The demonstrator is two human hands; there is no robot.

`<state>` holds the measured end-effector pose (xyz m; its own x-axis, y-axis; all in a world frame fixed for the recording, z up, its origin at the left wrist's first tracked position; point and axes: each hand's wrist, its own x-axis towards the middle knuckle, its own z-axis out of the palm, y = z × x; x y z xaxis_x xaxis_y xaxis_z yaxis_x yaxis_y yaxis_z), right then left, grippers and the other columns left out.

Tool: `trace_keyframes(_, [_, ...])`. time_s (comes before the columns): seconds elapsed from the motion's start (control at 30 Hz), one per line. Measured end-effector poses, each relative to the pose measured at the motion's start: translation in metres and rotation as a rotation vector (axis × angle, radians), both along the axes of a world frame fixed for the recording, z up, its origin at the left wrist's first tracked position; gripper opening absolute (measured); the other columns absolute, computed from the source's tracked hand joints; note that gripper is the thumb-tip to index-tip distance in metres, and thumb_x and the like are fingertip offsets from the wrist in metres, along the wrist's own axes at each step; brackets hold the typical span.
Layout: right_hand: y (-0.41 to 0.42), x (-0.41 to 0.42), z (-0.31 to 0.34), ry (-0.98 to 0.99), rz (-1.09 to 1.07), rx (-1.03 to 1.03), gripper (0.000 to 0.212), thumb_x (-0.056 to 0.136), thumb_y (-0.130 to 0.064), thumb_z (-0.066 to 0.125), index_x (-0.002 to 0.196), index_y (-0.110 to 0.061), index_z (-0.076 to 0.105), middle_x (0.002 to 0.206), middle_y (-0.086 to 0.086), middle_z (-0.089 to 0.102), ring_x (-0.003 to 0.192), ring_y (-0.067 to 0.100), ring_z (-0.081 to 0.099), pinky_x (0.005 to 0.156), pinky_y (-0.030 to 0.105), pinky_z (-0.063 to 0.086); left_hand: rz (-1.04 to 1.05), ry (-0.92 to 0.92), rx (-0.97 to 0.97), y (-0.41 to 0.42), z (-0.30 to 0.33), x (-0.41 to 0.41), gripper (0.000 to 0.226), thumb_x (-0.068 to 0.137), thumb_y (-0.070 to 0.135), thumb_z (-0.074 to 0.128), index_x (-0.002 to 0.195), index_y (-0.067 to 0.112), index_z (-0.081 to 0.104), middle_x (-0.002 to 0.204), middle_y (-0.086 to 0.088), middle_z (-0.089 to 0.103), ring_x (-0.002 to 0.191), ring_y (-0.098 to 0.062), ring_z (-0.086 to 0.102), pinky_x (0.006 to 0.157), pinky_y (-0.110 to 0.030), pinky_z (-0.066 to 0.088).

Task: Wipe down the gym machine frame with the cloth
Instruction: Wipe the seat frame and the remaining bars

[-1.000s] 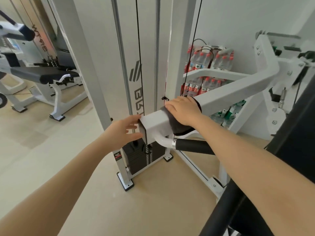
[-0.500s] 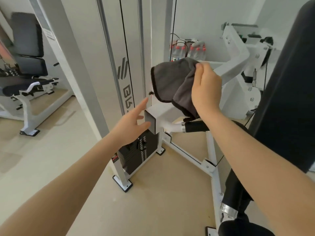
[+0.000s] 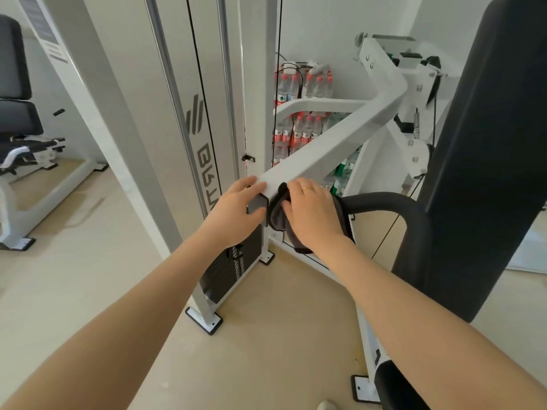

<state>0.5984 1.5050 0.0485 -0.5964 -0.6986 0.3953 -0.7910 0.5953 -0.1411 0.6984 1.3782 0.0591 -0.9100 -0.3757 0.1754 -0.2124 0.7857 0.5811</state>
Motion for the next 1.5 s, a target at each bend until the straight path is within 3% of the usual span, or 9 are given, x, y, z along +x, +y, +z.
trace_keyframes(0.17, [0.021,0.006,-0.011,0.247,-0.035,0.304,0.067,0.089,-0.058,0.038,0.130,-0.006,0.047,0.126,0.010,0.055,0.120,0.029,0.045,0.105,0.041,0.030,-0.011,0.011,-0.030,0.001,-0.005,0.002,0.056,0.090,0.019,0.052,0.142,0.023,0.032,0.151,0.004,0.023,0.136,-0.016,0.027,0.106,-0.026,0.023])
trace_keyframes(0.37, [-0.005,-0.027,0.027,-0.190,-0.079,0.478,0.061,0.084,-0.074,0.028,0.064,-0.019,0.048,0.068,-0.003,0.052,0.080,0.023,0.055,0.070,0.035,0.032,-0.027,-0.027,-0.114,0.001,-0.006,0.004,0.060,0.091,0.019,0.051,0.145,0.025,0.024,0.154,0.006,0.016,0.136,-0.020,0.028,0.104,-0.030,0.032])
trace_keyframes(0.53, [0.001,0.003,-0.002,0.159,-0.178,0.374,0.048,0.088,-0.056,0.047,0.108,-0.013,0.057,0.109,0.008,0.060,0.107,0.027,0.052,0.096,0.042,0.035,-0.002,-0.037,-0.197,0.003,-0.009,0.004,0.064,0.090,0.018,0.050,0.146,0.025,0.020,0.155,0.006,0.012,0.134,-0.023,0.032,0.096,-0.032,0.039])
trace_keyframes(0.67, [0.003,0.020,-0.017,0.382,-0.255,0.275,0.034,0.082,-0.033,0.063,0.111,-0.014,0.062,0.101,0.002,0.064,0.098,0.021,0.059,0.092,0.035,0.046,0.016,-0.039,-0.243,0.005,-0.012,0.004,0.067,0.088,0.013,0.048,0.147,0.025,0.016,0.155,0.005,0.009,0.130,-0.026,0.036,0.091,-0.036,0.044])
trace_keyframes(0.83, [0.012,-0.009,-0.011,0.135,0.040,0.238,0.040,0.091,-0.034,0.052,0.124,-0.011,0.049,0.121,0.006,0.053,0.114,0.026,0.044,0.098,0.036,0.029,0.021,-0.060,-0.275,0.002,-0.016,0.004,0.073,0.086,0.006,0.043,0.147,0.028,0.010,0.156,0.007,0.005,0.135,-0.027,0.026,0.102,-0.044,0.037])
trace_keyframes(1.03, [0.000,-0.006,0.003,-0.049,-0.073,0.053,0.026,0.096,-0.022,0.044,0.118,-0.011,0.051,0.116,0.007,0.057,0.109,0.027,0.048,0.089,0.036,0.032,0.050,-0.095,-0.285,0.014,-0.016,0.008,0.074,0.087,0.007,0.044,0.148,0.025,0.006,0.156,0.004,-0.002,0.140,-0.025,0.016,0.109,-0.043,0.026])
trace_keyframes(1.17, [0.020,0.007,0.011,-0.194,0.049,-0.075,0.031,0.090,-0.016,0.054,0.121,-0.019,0.058,0.114,0.005,0.060,0.108,0.026,0.049,0.089,0.038,0.034,0.063,0.012,-0.209,0.029,0.001,0.014,0.054,0.089,0.007,0.043,0.142,0.014,0.032,0.152,-0.004,0.023,0.143,-0.024,0.007,0.115,-0.042,0.011])
trace_keyframes(1.37, [0.086,0.023,0.030,-0.397,0.228,-0.112,0.036,0.088,-0.013,0.060,0.123,-0.022,0.061,0.120,0.002,0.060,0.109,0.022,0.053,0.092,0.037,0.042,-0.117,0.090,0.259,0.086,0.021,0.021,0.035,0.094,0.038,0.043,0.126,0.028,0.052,0.109,0.010,0.058,0.093,0.001,0.052,0.068,0.004,0.035])
trace_keyframes(1.5, [0.139,0.016,0.048,-0.427,0.160,-0.179,0.035,0.087,-0.016,0.062,0.123,-0.020,0.060,0.115,-0.001,0.060,0.104,0.012,0.053,0.088,0.022,0.037,-0.162,0.125,0.297,0.131,0.034,0.000,0.027,0.088,0.038,0.054,0.113,0.026,0.057,0.095,0.011,0.062,0.084,-0.008,0.059,0.068,-0.010,0.044])
